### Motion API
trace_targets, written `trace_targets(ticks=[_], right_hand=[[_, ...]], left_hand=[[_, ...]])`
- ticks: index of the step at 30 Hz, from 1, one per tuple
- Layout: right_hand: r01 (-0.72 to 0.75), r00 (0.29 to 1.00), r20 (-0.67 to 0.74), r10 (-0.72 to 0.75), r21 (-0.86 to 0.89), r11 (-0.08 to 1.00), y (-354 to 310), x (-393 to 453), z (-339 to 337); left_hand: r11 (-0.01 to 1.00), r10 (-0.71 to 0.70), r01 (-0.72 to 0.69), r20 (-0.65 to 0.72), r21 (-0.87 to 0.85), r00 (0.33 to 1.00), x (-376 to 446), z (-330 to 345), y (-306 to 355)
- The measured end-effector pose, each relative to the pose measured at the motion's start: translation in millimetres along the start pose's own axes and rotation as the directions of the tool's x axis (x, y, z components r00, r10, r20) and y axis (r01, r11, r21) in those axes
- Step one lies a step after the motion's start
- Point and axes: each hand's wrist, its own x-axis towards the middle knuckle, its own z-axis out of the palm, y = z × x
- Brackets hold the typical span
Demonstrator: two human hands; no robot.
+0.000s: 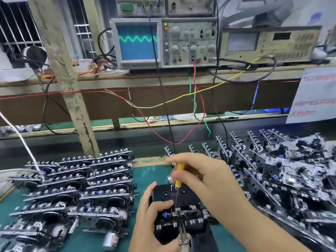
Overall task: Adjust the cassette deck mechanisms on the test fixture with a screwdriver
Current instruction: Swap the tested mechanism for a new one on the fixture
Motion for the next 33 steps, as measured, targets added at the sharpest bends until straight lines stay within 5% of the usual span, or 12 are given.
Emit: trace_targets(ticks=[7,12,17,24,29,33], right_hand=[[0.044,0.998,-0.042,-0.051,-0.143,0.989,2,-2,10],[0.108,0.988,0.136,-0.077,-0.238,0.965,-3,2,1],[0.004,0.991,0.134,-0.004,0.002,1.0,-2,5,-4],[0.126,0.992,-0.011,-0.128,-0.118,0.985,-7,4,19],[0.114,0.99,0.101,-0.095,-0.203,0.973,-12,5,14],[-0.054,0.981,0.186,0.059,-0.032,0.998,-11,8,0]], left_hand=[[1.0,-0.001,0.001,0.006,0.006,1.0,-1,0,2],[1.0,0.0,0.0,0.001,0.023,1.0,0,1,0],[1.0,-0.011,0.011,0.016,0.024,1.0,-1,1,-2],[0.999,-0.011,0.01,0.015,0.042,1.0,-4,3,-3],[1.0,-0.004,0.003,0.021,0.019,1.0,-2,2,-3],[1.0,-0.014,0.014,0.023,0.027,1.0,-3,0,-1]])
